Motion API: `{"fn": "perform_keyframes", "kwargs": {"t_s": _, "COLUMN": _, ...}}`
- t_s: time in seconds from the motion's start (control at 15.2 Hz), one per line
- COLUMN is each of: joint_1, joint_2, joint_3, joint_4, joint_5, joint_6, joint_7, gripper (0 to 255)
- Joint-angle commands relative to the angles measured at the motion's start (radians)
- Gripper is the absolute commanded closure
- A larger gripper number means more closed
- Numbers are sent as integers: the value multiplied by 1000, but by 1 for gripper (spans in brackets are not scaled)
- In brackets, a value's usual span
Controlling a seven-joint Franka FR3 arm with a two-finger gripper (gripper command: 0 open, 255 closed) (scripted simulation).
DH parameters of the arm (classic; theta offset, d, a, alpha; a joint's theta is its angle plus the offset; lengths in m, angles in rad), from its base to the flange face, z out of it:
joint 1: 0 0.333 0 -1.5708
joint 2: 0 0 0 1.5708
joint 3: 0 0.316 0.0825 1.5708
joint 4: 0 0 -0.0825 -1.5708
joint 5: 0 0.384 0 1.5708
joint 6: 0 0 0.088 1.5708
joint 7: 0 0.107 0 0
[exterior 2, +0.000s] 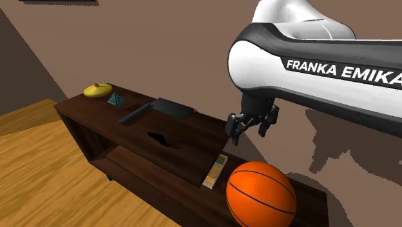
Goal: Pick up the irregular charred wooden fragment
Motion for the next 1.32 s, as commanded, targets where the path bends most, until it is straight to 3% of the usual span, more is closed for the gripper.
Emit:
{"fn": "perform_keyframes", "kwargs": {"t_s": 0.0, "joint_1": 16, "joint_2": 87, "joint_3": 14, "joint_4": 65, "joint_5": 2, "joint_6": 16, "joint_7": -22, "gripper": 0}}
{"fn": "perform_keyframes", "kwargs": {"t_s": 0.66, "joint_1": 87, "joint_2": 455, "joint_3": 90, "joint_4": 382, "joint_5": -21, "joint_6": 29, "joint_7": -117, "gripper": 0}}
{"fn": "perform_keyframes", "kwargs": {"t_s": 1.25, "joint_1": 181, "joint_2": 796, "joint_3": 159, "joint_4": 758, "joint_5": -89, "joint_6": -48, "joint_7": -183, "gripper": 0}}
